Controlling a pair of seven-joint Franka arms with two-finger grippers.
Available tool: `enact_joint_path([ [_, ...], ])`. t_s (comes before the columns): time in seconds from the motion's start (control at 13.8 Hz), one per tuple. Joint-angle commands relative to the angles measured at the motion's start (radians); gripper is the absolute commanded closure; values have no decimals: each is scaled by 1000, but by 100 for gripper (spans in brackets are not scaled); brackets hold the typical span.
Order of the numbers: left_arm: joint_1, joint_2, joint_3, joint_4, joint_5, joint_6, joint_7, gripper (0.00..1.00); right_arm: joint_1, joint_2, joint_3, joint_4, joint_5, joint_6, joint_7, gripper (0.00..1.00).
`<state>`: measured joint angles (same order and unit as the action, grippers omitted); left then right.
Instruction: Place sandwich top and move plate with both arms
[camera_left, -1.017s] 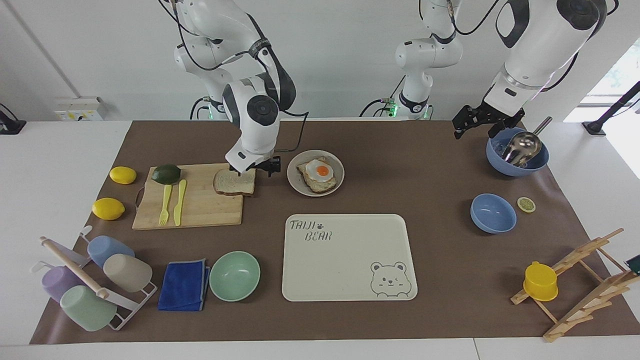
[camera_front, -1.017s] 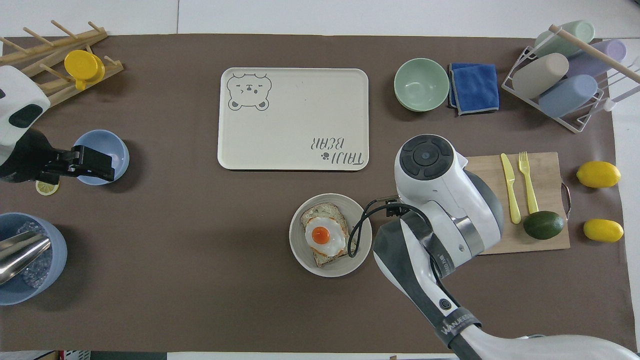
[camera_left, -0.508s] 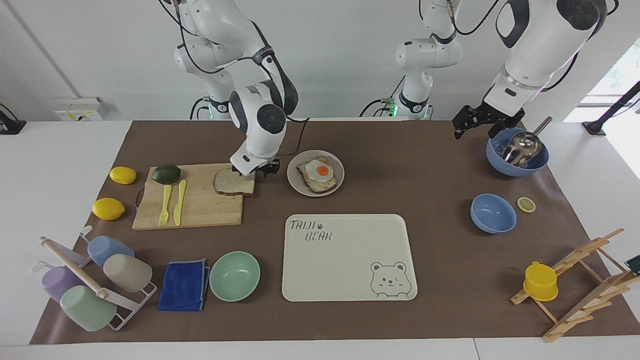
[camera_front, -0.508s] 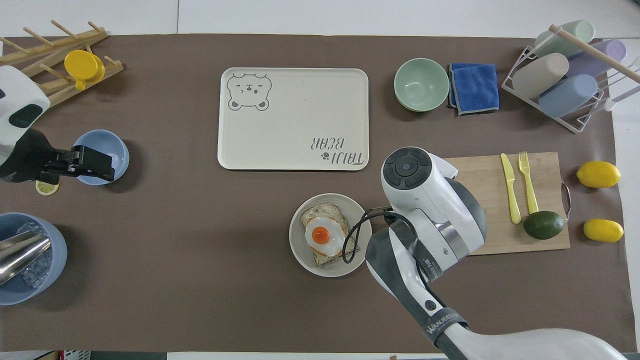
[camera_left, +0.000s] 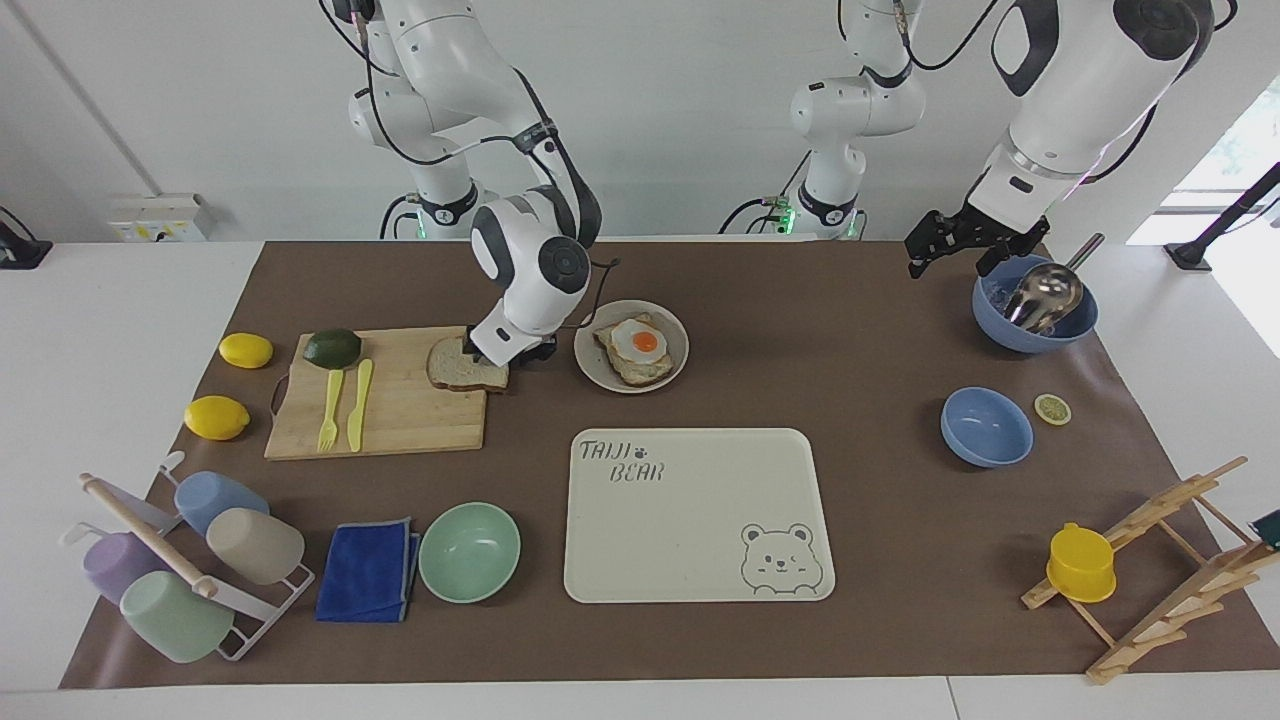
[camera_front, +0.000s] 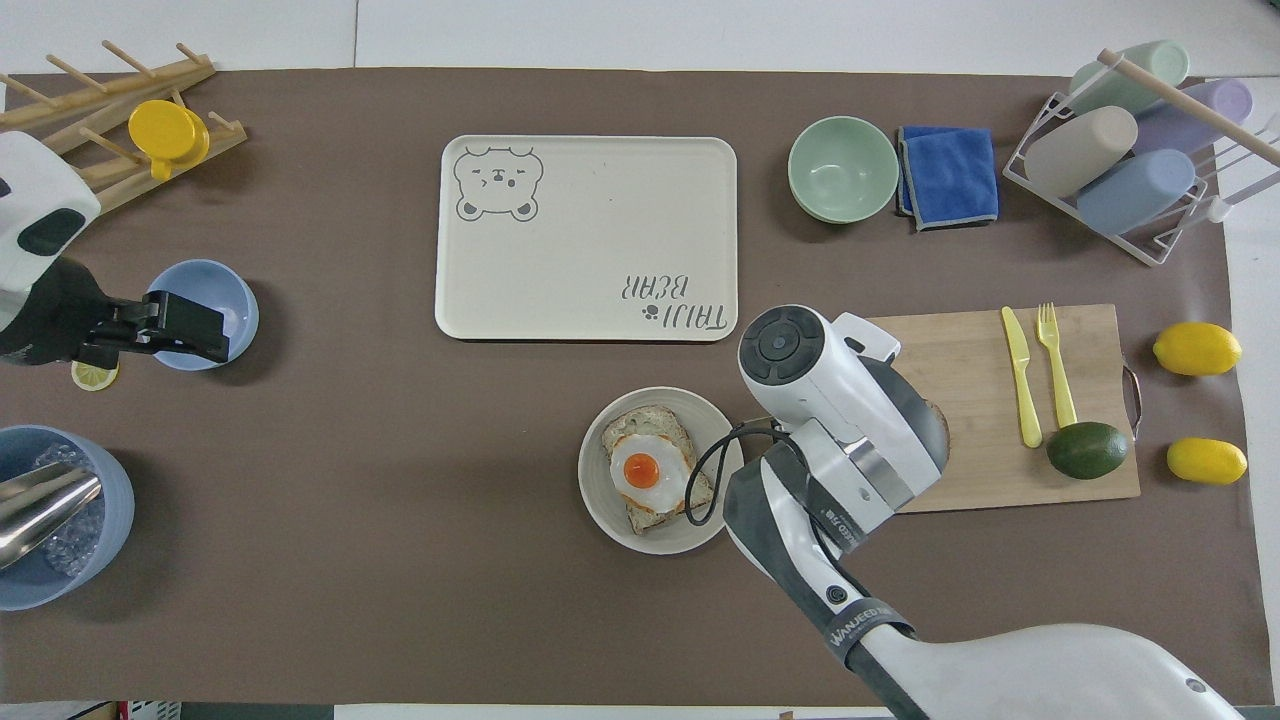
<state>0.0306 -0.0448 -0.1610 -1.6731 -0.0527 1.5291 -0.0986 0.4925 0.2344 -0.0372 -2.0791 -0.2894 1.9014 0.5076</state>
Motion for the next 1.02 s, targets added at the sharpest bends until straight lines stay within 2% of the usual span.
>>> enact_joint_path([
  [0.0,17,-21,-9,-16,-15,0,11,0,0,-7,2,-33,-40,24,19,18],
  [0.44,17,-21,-9,-16,-15,0,11,0,-3,-14,2,-58,-56,27,22,18],
  [0.51,17,-21,-9,-16,-15,0,11,0,-3,-15,0,-59,-56,27,22,22],
  [0.58,17,-21,-9,-16,-15,0,11,0,-2,-15,0,-59,-60,25,22,32],
  [0.65,17,-21,-9,-16,-15,0,11,0,0,-17,2,-59,-72,22,20,48],
  [0.8,17,-21,-9,-16,-15,0,11,0,1,-15,2,-56,-76,18,22,86],
  [0.87,17,-21,-9,-16,-15,0,11,0,1,-14,2,-49,-76,12,20,97],
  [0.94,17,-21,-9,-16,-15,0,11,0,5,-14,2,-42,-76,7,20,100],
])
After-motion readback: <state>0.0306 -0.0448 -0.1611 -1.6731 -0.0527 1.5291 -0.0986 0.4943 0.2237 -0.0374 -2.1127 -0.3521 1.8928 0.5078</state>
